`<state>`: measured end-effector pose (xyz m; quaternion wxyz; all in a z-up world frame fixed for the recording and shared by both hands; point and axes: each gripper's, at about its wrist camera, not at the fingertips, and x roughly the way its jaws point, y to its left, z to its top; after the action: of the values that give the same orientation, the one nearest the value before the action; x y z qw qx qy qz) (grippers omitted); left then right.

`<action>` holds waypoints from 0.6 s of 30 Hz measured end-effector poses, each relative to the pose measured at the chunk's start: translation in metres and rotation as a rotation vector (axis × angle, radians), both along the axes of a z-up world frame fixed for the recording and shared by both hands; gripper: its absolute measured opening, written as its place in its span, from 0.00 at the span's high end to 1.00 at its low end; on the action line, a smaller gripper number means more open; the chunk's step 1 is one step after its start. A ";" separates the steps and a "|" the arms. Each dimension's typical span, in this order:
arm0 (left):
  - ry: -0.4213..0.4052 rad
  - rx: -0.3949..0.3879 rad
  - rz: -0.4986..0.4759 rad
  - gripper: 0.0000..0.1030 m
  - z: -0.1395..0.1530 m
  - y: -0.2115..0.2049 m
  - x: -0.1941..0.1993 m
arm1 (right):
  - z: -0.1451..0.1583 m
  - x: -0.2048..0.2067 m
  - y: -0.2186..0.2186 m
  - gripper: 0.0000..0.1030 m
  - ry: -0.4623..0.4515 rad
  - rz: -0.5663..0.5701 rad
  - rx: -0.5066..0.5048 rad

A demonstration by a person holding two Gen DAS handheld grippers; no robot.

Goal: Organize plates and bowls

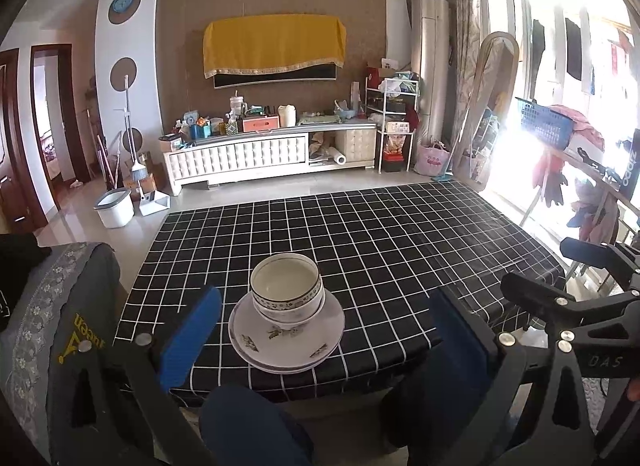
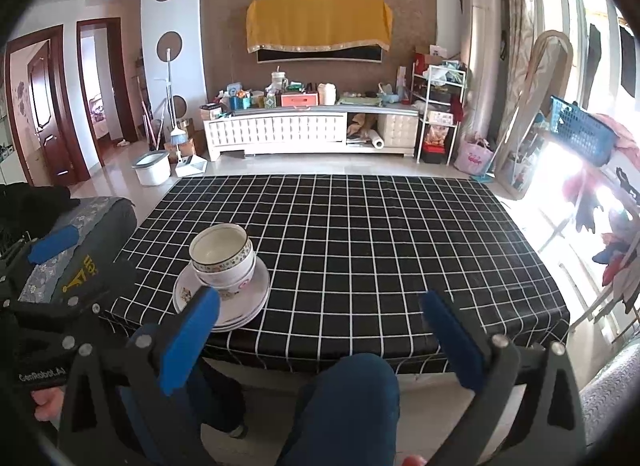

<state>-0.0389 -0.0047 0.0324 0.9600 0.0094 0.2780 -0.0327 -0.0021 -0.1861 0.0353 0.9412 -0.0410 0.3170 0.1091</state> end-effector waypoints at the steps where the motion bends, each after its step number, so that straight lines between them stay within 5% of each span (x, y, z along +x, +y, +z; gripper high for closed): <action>1: -0.001 0.000 0.000 0.00 0.000 0.000 0.000 | 0.000 0.000 0.000 0.00 0.005 0.002 0.001; 18: -0.010 -0.005 0.012 0.00 -0.001 0.001 -0.001 | 0.002 -0.002 -0.001 0.00 0.010 0.019 0.011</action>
<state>-0.0402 -0.0036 0.0317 0.9616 0.0053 0.2731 -0.0276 -0.0045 -0.1875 0.0373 0.9387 -0.0382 0.3207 0.1201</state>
